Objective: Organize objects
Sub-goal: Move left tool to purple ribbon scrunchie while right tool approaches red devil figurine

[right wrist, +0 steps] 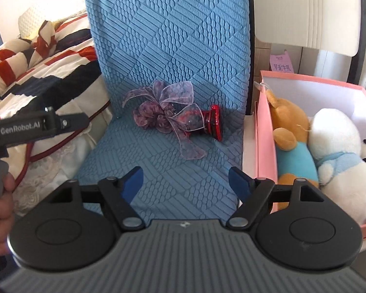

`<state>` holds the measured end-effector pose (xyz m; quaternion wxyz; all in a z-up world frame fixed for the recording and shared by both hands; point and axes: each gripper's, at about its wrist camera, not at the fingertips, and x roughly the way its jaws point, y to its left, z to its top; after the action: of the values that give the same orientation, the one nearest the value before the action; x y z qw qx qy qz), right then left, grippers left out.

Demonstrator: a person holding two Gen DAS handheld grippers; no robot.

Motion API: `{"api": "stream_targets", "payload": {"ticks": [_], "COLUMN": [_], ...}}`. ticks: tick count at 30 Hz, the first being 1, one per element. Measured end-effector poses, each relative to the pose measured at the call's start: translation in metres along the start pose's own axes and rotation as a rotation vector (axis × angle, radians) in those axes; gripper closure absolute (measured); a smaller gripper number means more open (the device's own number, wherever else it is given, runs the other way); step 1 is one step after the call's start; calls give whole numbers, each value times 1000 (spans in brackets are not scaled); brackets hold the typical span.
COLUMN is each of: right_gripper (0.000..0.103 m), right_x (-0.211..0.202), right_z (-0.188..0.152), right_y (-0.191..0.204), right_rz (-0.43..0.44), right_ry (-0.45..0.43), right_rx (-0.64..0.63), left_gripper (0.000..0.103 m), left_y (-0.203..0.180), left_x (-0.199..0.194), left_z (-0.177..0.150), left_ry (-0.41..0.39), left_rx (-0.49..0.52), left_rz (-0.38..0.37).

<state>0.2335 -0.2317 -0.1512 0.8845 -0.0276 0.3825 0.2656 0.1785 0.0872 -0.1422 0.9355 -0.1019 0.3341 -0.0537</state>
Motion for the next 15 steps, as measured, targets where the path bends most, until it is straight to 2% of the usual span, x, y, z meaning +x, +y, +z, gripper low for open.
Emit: {"api": "stream_targets", "payload": {"ticks": [6, 9, 15], "right_gripper": [24, 24, 24], "right_x": [33, 47, 80], "right_z": [3, 6, 13], "right_y": [0, 5, 8], "right_rz": [-2, 16, 25], "right_ry": [-20, -58, -44], "right_rx": [-29, -54, -40], "left_gripper": [18, 18, 18], "left_y": [22, 34, 47], "left_x": [44, 66, 100], "left_z": [-3, -4, 5], "left_ry": [37, 63, 82], "left_rx": [-11, -42, -79], "left_rz": [24, 5, -10]}}
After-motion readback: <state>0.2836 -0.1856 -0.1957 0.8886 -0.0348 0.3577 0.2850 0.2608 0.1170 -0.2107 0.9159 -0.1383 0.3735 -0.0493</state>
